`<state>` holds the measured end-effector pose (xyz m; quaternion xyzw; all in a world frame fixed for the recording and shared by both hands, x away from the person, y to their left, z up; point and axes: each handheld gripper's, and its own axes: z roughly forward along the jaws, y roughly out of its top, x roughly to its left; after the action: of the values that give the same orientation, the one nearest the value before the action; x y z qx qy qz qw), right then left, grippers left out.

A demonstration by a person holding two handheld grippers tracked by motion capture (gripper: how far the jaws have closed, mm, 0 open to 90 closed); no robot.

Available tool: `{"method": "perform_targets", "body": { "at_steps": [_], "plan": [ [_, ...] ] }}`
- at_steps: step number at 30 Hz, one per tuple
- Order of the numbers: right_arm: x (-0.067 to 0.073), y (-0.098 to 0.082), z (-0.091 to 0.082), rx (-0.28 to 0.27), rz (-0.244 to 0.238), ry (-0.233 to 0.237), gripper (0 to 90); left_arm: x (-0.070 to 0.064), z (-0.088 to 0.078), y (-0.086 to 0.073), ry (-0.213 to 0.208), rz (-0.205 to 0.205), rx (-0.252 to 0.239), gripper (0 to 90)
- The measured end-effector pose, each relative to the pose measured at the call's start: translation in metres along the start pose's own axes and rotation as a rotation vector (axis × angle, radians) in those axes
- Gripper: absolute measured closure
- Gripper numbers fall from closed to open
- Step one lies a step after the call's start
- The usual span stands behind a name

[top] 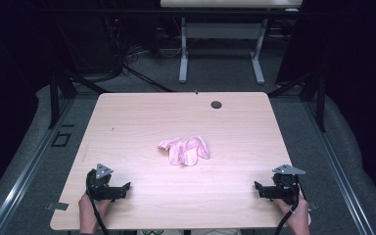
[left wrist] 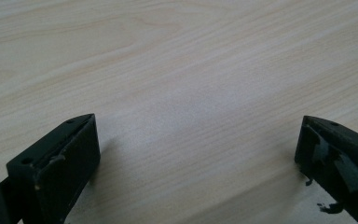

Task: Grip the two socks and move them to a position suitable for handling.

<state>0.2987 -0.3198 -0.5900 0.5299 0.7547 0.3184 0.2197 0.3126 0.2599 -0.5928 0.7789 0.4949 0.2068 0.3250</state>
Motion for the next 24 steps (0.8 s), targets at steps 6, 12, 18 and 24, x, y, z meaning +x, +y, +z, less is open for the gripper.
{"method": "perform_targets", "body": {
  "at_steps": [6, 12, 18, 24],
  "plan": [
    [0.0016, 0.0013, 0.0005, 0.002, 0.001, -0.002, 1.0, 0.0002, 0.0009, 0.0008, 0.005, -0.006, -0.002, 0.4],
    [0.0029, 0.0029, 0.0019, 0.006, 0.010, -0.011, 0.8, 0.0007, 0.0010, 0.0013, 0.024, -0.018, 0.001, 0.7],
    [0.0022, 0.0058, 0.0034, 0.024, 0.014, -0.004, 0.0, 0.0004, 0.0011, 0.0012, 0.025, -0.021, -0.001, 0.7],
    [0.0015, 0.0082, 0.0042, 0.035, 0.024, -0.013, 0.0, 0.0003, 0.0011, 0.0013, 0.026, -0.022, -0.002, 0.8]
  ]
}}
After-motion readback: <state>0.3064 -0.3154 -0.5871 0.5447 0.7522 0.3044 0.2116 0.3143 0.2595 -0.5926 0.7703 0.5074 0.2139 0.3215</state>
